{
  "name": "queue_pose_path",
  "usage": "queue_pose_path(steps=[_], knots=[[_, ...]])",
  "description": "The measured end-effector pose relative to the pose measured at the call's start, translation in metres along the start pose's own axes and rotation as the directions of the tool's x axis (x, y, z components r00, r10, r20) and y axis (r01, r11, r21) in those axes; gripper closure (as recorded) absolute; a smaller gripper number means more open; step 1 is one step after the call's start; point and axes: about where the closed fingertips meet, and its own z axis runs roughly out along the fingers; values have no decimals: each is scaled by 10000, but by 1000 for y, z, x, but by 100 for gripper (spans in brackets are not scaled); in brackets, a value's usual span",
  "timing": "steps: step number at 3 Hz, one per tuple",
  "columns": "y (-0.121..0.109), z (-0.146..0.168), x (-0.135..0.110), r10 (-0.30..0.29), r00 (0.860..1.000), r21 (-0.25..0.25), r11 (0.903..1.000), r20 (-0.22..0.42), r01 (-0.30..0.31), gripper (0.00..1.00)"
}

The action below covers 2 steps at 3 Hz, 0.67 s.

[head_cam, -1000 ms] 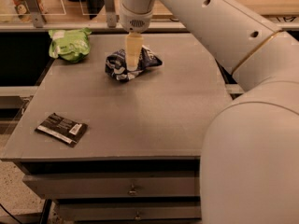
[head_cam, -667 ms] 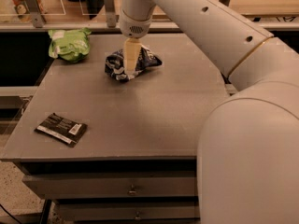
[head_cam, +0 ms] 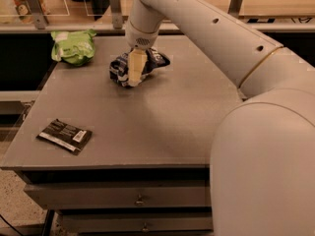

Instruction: Pick blue chip bag

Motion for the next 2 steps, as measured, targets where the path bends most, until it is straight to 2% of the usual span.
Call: queue_pose_path(steps=[1,2], knots=[[3,7,1,128,9998,-110,9999,167,-126,18],[2,5,0,296,9991,4,9996,303,-296,41]])
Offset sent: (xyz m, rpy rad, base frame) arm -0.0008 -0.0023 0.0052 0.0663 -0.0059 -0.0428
